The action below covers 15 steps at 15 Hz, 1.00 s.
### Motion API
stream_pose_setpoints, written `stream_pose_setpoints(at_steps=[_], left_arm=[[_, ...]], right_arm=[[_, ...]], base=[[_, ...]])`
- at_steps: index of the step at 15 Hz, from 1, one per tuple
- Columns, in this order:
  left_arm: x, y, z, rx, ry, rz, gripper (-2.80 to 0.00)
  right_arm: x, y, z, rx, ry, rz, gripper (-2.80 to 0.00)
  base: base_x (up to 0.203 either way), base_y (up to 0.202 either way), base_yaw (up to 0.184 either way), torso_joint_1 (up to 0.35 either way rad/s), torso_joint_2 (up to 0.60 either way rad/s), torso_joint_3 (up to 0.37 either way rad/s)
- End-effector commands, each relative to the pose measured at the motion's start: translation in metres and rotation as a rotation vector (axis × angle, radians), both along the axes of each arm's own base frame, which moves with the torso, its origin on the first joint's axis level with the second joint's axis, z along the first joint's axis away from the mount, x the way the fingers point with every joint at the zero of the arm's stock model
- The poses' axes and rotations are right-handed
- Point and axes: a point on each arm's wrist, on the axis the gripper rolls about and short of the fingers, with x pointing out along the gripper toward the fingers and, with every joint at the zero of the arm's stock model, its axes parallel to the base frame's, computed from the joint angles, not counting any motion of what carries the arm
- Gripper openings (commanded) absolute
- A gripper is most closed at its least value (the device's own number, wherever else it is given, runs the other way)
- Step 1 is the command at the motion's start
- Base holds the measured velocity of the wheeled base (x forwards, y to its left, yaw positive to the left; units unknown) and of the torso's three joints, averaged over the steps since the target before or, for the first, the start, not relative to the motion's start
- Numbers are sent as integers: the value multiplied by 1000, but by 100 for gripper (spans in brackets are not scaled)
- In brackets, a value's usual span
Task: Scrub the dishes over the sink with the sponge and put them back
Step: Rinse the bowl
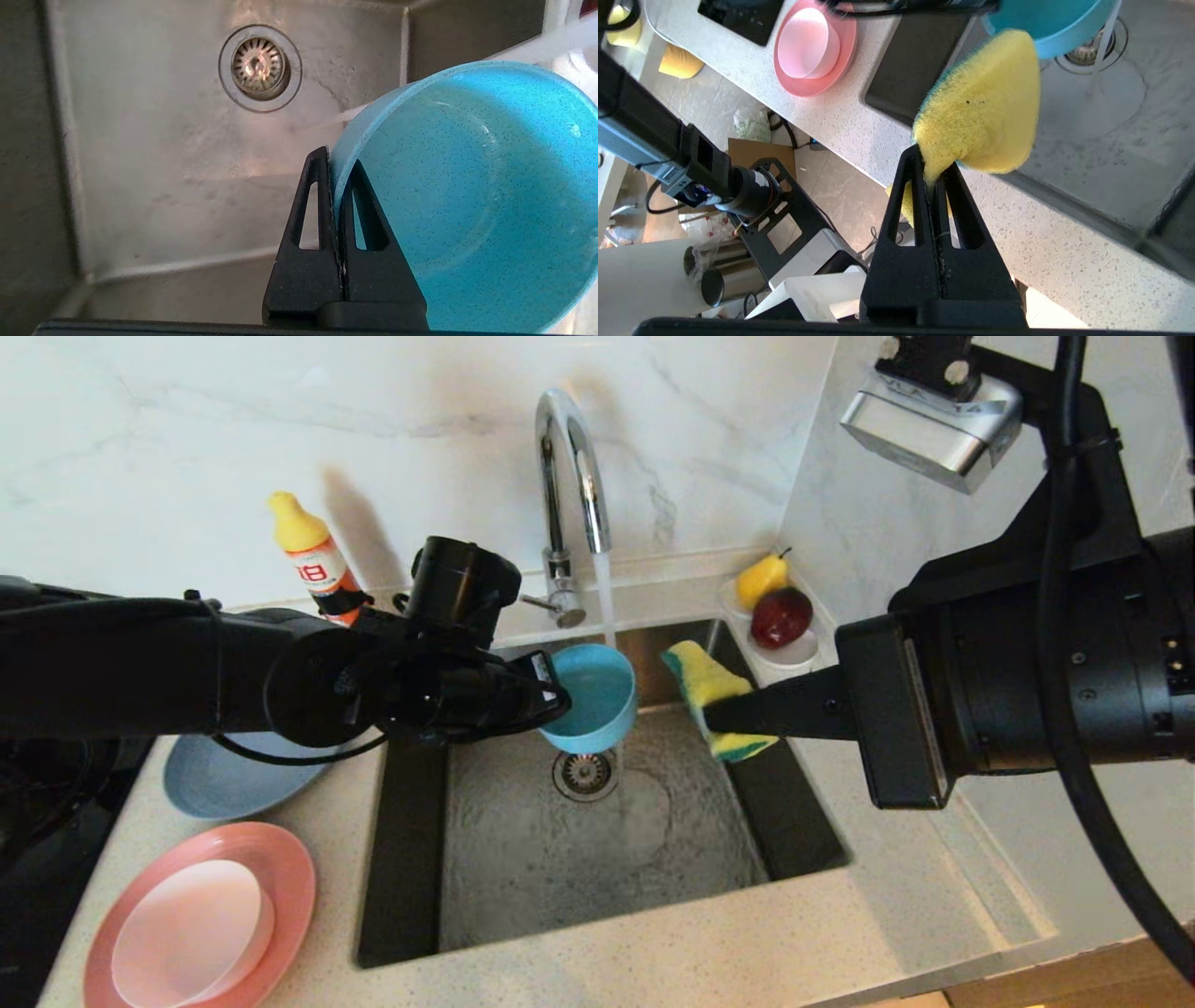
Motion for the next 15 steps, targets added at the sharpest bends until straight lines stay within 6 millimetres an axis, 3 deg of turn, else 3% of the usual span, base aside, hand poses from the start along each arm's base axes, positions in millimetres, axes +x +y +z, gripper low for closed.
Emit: stream_pose_setpoints(at_steps=[1, 8, 10, 15], left_arm=[[14, -8, -9, -6, 10, 11, -280], [45, -23, -20, -18, -9, 28, -280], [53, -18, -21, -20, -14, 48, -280], [55, -13, -24, -14, -3, 61, -280]], right_arm=[[2, 1, -6, -18, 19, -4, -280], [2, 1, -10, -25, 25, -5, -280], [2, 2, -10, -27, 24, -4, -280], [3, 3, -11, -29, 28, -4, -280]], base=[[0, 0, 0, 0, 0, 0], [0, 0, 0, 0, 0, 0], [0, 0, 0, 0, 0, 0], [0, 0, 0, 0, 0, 0]])
